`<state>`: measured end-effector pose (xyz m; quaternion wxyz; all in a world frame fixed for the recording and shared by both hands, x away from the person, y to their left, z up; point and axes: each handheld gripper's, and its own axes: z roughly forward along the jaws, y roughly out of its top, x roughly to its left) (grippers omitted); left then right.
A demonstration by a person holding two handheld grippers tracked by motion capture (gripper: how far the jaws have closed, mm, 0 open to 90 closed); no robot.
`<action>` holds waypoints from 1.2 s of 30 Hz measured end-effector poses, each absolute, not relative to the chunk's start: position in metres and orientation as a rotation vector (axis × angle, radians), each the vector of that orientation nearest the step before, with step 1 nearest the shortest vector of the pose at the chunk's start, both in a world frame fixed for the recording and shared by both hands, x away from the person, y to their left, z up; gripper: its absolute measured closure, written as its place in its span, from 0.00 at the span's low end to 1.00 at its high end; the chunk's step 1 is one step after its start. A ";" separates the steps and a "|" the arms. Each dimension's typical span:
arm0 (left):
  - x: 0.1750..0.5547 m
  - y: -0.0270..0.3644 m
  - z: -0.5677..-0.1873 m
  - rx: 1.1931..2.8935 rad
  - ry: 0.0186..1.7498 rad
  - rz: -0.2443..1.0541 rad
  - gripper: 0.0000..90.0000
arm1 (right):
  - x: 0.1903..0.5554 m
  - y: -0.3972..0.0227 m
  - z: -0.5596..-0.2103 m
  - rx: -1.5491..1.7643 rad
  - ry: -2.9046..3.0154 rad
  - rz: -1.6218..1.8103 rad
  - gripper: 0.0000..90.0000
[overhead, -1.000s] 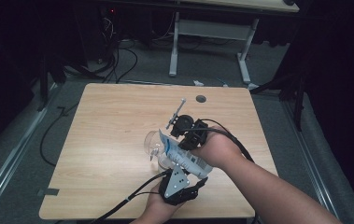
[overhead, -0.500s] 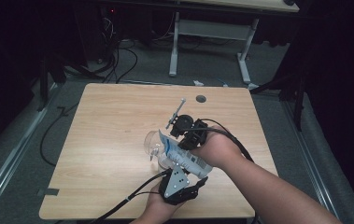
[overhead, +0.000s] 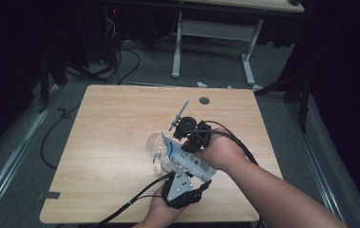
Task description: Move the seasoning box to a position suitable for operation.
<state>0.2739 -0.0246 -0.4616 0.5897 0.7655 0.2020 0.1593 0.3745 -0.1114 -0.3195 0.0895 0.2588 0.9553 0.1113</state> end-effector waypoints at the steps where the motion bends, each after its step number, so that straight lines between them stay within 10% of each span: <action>1: 0.274 -0.025 -0.462 1.782 0.470 0.372 0.59 | 0.374 -0.111 -0.320 0.769 2.841 0.330 1.00; 36: 0.274 -0.025 -0.459 1.775 0.464 0.366 0.60 | 0.376 -0.112 -0.320 0.779 2.844 0.323 1.00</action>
